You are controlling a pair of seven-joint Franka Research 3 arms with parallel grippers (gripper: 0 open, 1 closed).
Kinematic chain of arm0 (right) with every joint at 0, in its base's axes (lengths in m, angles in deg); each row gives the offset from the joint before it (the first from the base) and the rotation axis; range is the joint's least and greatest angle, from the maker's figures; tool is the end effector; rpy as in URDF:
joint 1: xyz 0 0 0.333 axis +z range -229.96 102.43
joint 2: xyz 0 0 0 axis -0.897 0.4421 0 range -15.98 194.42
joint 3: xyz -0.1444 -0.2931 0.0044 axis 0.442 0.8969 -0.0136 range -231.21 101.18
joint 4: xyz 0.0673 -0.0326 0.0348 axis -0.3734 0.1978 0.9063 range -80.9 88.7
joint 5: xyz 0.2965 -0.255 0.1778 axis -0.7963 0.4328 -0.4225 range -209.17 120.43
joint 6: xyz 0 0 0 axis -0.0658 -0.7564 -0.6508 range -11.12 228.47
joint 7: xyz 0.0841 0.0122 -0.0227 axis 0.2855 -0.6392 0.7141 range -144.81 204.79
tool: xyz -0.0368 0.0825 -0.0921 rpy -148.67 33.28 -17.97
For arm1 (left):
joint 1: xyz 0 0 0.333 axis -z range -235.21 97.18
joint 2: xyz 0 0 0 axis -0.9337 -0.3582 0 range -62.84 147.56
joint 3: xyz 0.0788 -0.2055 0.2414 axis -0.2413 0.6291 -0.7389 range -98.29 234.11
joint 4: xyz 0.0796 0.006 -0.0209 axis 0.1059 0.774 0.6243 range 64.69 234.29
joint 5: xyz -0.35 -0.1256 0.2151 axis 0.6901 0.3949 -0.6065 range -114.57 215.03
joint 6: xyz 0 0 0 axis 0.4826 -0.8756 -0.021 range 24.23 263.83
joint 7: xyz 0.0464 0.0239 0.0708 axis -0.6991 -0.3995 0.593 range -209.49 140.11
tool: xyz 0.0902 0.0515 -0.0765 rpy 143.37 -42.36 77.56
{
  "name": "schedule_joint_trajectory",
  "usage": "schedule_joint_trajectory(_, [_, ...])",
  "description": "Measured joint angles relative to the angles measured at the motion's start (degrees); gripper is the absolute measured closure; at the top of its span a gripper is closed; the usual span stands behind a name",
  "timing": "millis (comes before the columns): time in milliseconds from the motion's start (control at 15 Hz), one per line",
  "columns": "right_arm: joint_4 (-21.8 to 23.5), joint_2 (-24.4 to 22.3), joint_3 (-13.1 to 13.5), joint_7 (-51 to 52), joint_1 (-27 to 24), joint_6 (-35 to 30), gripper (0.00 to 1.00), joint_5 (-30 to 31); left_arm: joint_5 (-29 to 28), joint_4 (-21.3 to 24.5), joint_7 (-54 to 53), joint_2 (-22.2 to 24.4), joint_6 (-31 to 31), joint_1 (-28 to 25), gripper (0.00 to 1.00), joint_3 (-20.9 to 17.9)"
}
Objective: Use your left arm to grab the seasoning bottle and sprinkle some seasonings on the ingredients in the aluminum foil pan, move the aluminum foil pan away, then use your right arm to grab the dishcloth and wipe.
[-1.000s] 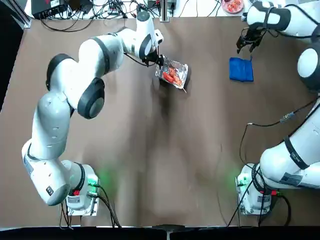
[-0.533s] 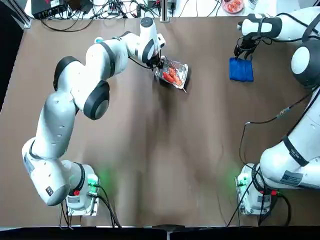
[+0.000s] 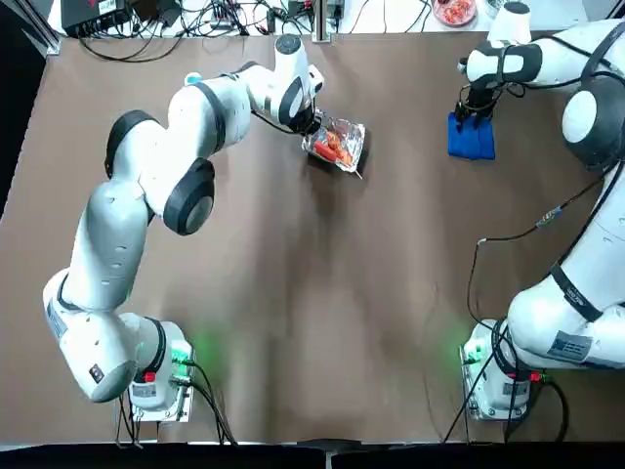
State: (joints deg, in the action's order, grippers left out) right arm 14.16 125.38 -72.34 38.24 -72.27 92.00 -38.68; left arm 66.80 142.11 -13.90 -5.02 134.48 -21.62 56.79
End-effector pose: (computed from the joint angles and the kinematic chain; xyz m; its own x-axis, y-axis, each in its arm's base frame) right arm 0.6689 -0.0212 0.1516 0.9725 0.1723 -0.1569 0.1695 -0.9850 -0.0312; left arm 0.5987 -0.4776 0.1620 0.9893 -0.1369 0.0512 -0.1416 -0.9846 0.1022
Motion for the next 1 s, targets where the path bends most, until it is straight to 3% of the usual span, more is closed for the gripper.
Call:
schedule_joint_trajectory(333, [-0.01, 1.64, 0.00, 0.00, 0.02, 0.08, 0.38, 1.24, 0.00, -0.06, 1.48, 0.00, 0.00, 0.03, 0.99, 0.00])
schedule_joint_trajectory(467, [-0.28, 1.57, 0.00, 0.00, 0.02, 0.03, 0.56, 1.37, 0.08, -0.31, 2.31, 0.11, 0.00, 0.05, 0.99, 0.00])
schedule_joint_trajectory(600, [-0.32, 1.57, -0.01, 0.00, 0.02, -0.01, 0.61, 1.37, 0.20, -0.35, 5.19, 0.45, 0.00, 0.10, 0.99, 0.13])
schedule_joint_trajectory(800, [-0.57, 1.57, -0.22, 0.00, 0.11, -0.46, 0.87, 1.38, 0.20, 0.25, 9.46, 1.39, -0.07, 0.11, 0.99, 1.45])
schedule_joint_trajectory(1000, [-1.02, 1.56, -0.48, -0.05, 1.61, -1.18, 0.90, 1.38, 0.25, 5.53, 12.21, 6.69, -0.13, -0.16, 0.99, 4.16])
